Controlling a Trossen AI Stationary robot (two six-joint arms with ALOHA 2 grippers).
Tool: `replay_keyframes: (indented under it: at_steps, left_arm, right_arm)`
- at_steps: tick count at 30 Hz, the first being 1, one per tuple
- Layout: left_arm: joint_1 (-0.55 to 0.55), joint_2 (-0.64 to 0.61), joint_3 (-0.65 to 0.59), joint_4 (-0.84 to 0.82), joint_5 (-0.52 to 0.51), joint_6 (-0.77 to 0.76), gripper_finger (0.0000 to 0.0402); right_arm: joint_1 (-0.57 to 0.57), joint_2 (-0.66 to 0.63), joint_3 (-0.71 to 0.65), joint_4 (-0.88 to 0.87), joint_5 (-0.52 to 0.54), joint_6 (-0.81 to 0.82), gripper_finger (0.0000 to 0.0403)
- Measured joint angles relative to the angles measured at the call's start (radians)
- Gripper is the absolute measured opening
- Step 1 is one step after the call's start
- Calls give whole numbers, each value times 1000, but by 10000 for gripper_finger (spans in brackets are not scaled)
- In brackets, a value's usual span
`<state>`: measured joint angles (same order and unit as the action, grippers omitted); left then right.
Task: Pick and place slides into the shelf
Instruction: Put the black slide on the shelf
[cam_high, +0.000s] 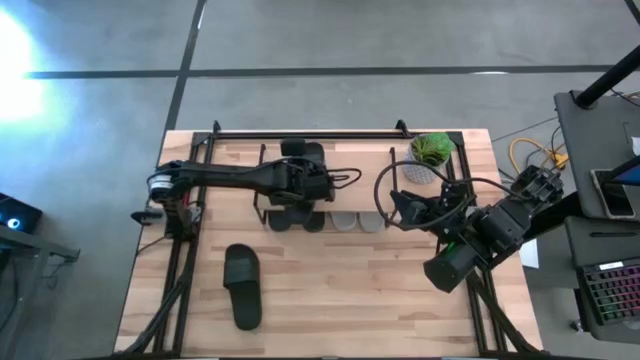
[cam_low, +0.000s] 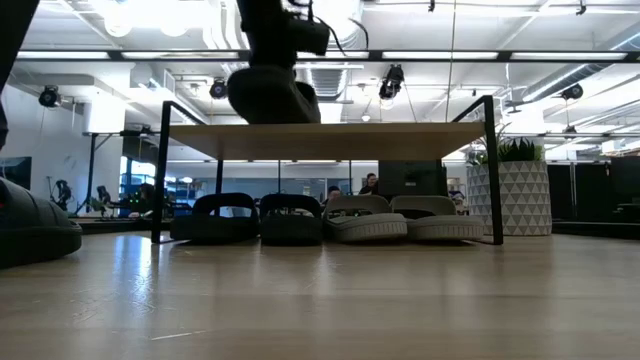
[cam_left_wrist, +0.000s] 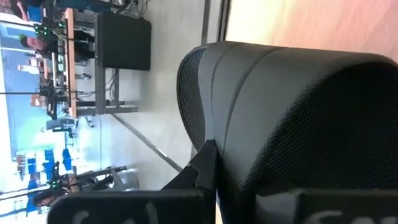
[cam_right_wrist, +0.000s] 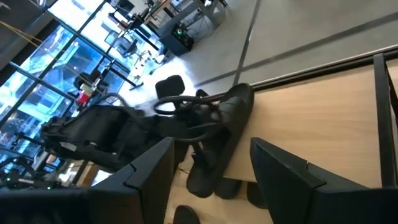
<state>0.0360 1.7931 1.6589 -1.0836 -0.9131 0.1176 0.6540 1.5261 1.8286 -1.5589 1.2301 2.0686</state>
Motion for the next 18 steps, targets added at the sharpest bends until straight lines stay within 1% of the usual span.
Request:
replay_keyframes:
  at_steps: [7,13,18]
  left_arm:
    - [10,51,-1,22,-14,47,0]
    - [29,52,-1,113,-14,102,10]
    - [51,50,-2,132,-8,133,16]
  right_arm:
    - [0,0,0,3,-13,0,203]
    - [0,17,0,13,-40,0,203]
    - [0,40,0,22,-61,0,203]
